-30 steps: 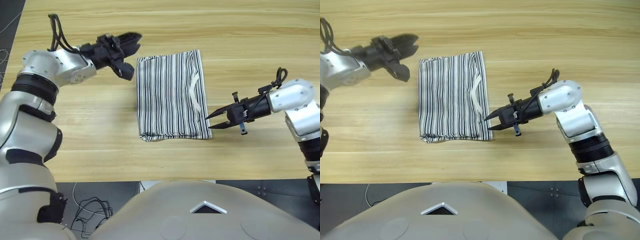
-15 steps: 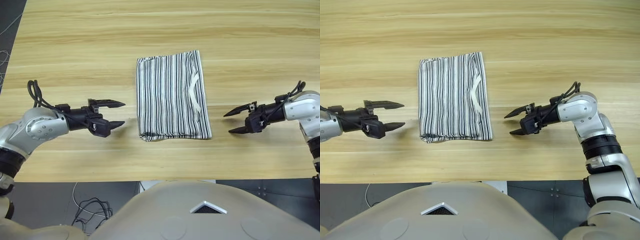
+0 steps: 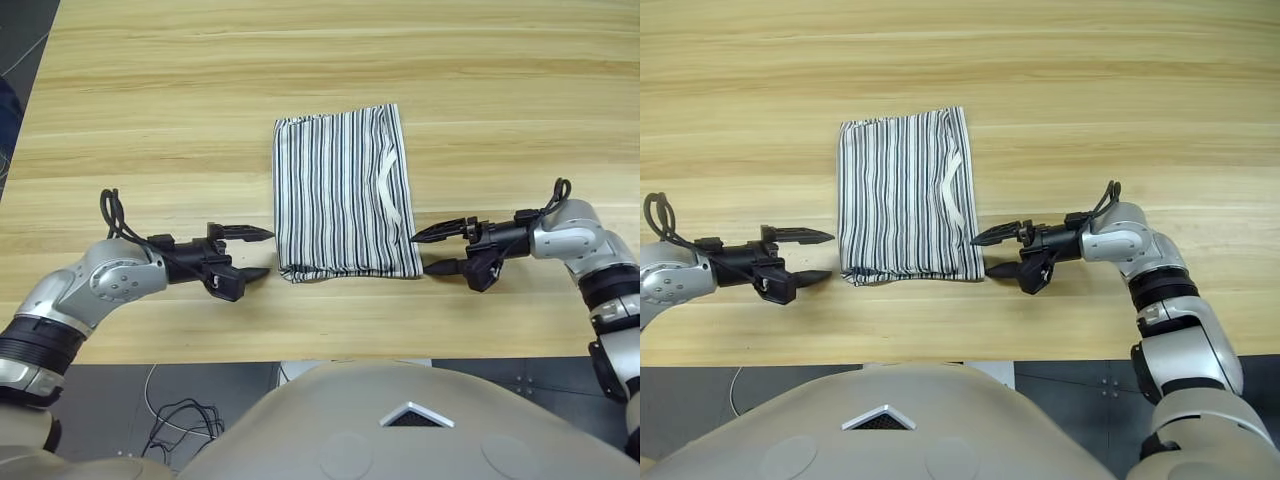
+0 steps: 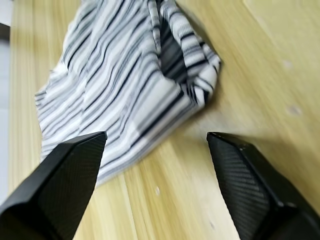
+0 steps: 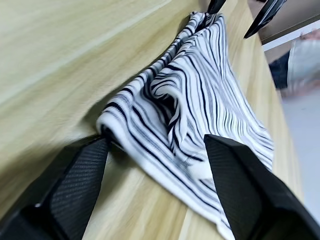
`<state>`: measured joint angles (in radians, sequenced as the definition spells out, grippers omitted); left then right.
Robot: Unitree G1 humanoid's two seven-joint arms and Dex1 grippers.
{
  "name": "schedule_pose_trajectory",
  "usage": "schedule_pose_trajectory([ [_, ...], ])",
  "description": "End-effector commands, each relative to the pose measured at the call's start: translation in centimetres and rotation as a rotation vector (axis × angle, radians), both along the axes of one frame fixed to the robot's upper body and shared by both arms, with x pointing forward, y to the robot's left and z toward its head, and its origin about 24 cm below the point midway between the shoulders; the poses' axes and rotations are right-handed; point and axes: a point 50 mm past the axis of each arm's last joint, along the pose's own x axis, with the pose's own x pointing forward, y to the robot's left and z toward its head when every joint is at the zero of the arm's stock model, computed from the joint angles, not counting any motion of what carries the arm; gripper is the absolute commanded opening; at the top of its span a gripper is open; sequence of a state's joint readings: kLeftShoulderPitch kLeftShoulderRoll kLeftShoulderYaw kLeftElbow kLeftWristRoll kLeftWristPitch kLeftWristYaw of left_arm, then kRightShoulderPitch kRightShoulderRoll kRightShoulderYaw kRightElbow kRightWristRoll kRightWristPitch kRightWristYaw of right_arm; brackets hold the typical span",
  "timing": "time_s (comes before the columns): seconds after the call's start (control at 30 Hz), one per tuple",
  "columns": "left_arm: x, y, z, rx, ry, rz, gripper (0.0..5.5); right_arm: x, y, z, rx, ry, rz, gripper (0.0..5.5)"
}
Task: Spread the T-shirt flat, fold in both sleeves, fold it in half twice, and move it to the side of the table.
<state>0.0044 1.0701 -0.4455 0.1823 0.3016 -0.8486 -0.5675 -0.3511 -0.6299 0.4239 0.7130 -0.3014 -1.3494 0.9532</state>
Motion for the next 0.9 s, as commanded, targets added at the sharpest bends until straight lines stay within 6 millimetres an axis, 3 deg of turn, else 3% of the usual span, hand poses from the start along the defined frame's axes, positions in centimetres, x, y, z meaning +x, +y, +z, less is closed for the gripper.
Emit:
schedule_pose_trajectory([
  [0.03,-0.2,-0.7,-1.2,0.055,0.035,-0.048,3.75,0.0,1.0,-1.0,-0.038,-0.008,0.048,3.47],
  [0.3,0.4,-2.3,-1.9,0.031,0.026,-0.101,3.75,0.1,2.8,-1.6,-0.014,-0.024,0.095,3.47],
  [0.33,0.4,-2.4,-2.0,0.028,0.029,-0.106,3.55,0.0,2.9,-1.7,-0.020,-0.021,0.103,3.50],
  [0.73,0.2,-2.8,-2.3,0.022,0.064,-0.134,1.63,0.0,2.8,-2.2,-0.035,-0.010,0.097,1.24],
  [0.9,-0.3,-4.1,0.0,-0.097,0.158,-0.146,0.81,-0.1,3.4,-0.7,0.044,0.154,0.004,0.28],
])
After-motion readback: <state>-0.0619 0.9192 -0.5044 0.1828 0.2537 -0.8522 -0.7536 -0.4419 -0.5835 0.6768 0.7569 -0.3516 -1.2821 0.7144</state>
